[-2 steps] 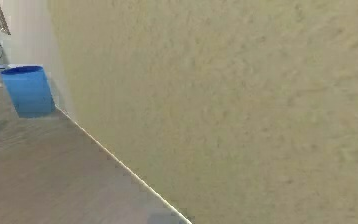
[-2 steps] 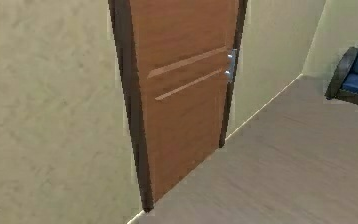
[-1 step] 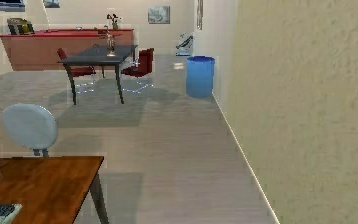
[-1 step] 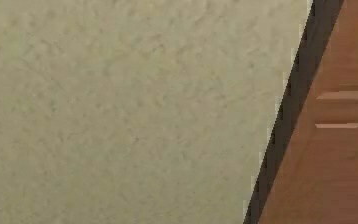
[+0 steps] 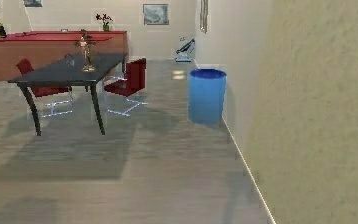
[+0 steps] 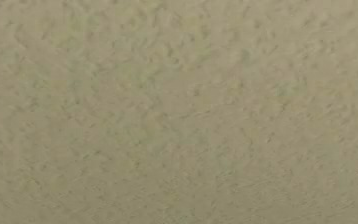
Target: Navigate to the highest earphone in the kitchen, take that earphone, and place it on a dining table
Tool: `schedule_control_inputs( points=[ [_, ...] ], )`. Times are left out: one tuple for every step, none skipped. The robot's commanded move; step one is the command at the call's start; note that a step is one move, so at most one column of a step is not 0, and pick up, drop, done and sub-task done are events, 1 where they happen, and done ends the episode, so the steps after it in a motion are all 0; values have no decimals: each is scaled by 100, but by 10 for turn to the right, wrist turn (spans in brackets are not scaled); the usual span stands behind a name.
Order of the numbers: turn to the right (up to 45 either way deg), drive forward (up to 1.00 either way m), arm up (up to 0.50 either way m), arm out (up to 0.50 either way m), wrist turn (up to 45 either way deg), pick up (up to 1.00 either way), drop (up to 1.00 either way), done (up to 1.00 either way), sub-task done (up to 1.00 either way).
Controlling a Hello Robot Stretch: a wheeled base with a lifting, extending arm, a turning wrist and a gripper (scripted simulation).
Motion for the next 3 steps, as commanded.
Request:
schedule_control_inputs(
  points=[
    [-60,0,0,0,0,0,0,0,0],
    [0,20,0,0,0,0,0,0,0],
    [-420,0,0,0,0,0,0,0,0]
  ],
)
